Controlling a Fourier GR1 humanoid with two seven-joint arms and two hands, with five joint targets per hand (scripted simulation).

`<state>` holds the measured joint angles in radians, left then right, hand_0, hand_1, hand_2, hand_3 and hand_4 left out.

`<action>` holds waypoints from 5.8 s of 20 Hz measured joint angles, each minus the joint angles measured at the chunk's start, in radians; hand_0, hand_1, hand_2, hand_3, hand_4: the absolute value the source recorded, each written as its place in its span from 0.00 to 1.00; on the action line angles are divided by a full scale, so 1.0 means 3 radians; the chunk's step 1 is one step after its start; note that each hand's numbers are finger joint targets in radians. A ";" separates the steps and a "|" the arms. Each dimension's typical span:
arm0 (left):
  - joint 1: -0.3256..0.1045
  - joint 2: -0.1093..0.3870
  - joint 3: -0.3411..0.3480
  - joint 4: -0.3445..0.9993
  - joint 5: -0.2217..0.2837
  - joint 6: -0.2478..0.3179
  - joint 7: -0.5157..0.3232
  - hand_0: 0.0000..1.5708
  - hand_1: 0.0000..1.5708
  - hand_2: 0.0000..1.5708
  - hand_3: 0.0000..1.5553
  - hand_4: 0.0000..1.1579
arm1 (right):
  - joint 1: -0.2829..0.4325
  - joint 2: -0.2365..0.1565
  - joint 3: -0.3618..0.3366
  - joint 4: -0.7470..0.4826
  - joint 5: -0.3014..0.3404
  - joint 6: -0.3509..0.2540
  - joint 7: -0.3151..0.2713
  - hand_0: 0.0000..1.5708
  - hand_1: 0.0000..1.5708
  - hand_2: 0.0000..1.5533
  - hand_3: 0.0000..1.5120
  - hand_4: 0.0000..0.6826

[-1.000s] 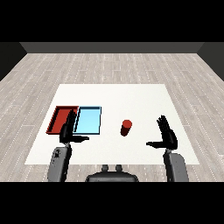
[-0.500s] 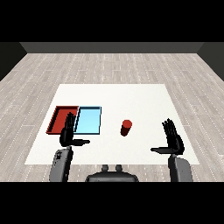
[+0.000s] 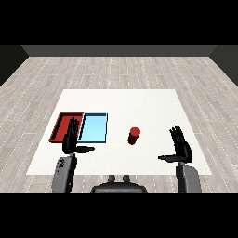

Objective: Pick the red can and put it in the red box

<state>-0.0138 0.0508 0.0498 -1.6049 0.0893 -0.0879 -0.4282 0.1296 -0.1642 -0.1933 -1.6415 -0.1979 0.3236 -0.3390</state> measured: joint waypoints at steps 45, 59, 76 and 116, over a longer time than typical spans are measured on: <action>0.0048 -0.0044 0.0041 -0.0017 0.0073 -0.0009 -0.0076 0.00 0.00 0.00 0.00 0.00 | -0.0969 0.0531 0.0533 0.1522 -0.0104 -0.0440 -0.0104 0.00 0.00 0.00 0.00 0.00; 0.0098 -0.0087 -0.0020 -0.0080 0.0061 0.0001 -0.0105 0.00 0.00 0.00 0.00 0.00 | -0.1196 0.0542 0.0783 0.1889 -0.0250 -0.0709 -0.0191 0.00 0.00 0.00 0.00 0.00; 0.0182 -0.0034 0.0014 -0.0168 0.0131 -0.0055 -0.0083 0.00 0.00 0.00 0.00 0.00 | -0.1412 0.0542 0.1001 0.2252 -0.0352 -0.0915 -0.0322 0.00 0.00 0.00 0.00 0.00; 0.0062 -0.0074 0.0032 -0.0081 0.0132 0.0003 -0.0095 0.00 0.00 0.00 0.00 0.00 | -0.2244 0.0532 0.1497 0.3142 -0.0384 -0.1973 -0.0151 0.99 0.99 0.95 0.93 0.81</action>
<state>0.0048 0.0285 0.0596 -1.6293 0.1289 -0.0870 -0.4568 -0.5438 -0.0047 0.2558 -0.6989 -0.3132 -0.2684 -0.3842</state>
